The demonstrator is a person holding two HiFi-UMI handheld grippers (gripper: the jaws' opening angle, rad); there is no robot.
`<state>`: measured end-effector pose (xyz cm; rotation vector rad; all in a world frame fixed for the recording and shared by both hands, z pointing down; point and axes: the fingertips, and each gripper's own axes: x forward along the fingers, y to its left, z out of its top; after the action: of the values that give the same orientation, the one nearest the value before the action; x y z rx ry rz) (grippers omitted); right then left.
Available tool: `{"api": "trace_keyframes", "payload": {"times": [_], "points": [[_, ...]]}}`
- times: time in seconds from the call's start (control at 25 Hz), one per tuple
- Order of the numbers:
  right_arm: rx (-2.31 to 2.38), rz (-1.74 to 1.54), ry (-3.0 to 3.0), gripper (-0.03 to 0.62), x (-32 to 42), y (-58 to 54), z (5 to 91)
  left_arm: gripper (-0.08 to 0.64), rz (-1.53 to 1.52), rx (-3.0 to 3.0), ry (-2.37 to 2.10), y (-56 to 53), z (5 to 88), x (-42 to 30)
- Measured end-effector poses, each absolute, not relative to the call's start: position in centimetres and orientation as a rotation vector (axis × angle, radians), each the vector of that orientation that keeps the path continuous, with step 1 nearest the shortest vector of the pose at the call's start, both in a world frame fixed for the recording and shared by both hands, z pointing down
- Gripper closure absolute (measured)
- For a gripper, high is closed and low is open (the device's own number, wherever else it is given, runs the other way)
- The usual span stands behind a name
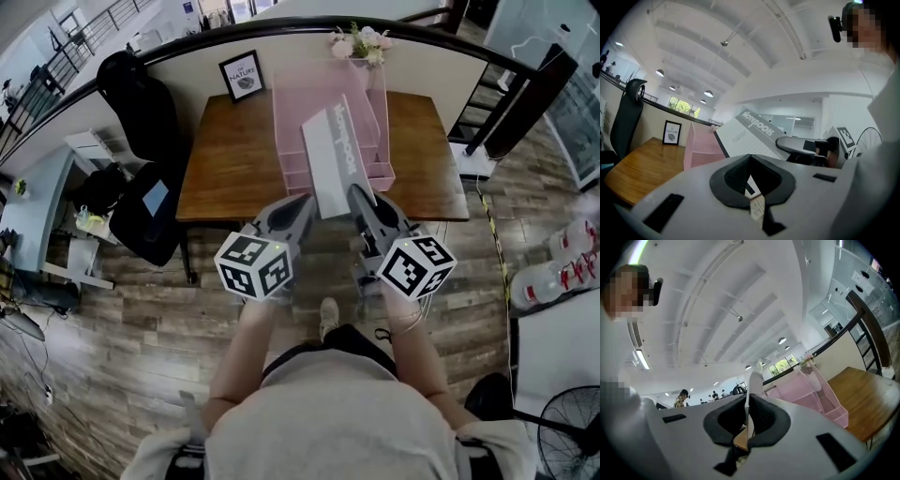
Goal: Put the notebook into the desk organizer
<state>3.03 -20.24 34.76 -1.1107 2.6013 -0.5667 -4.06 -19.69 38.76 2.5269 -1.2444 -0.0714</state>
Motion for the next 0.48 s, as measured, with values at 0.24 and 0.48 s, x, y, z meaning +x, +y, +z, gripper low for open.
{"api": "trace_keyframes", "payload": {"times": [0.24, 0.48], "points": [[-1.054, -0.557, 2.617, 0.581, 3.3, -25.3, 33.6, 0.548, -0.072, 2.526, -1.309, -24.2, 37.6, -3.9], [-0.992, -0.597, 2.621, 0.581, 3.4, -28.3, 33.5, 0.548, -0.088, 2.498, -1.376, -27.0, 37.3, -3.9]]}}
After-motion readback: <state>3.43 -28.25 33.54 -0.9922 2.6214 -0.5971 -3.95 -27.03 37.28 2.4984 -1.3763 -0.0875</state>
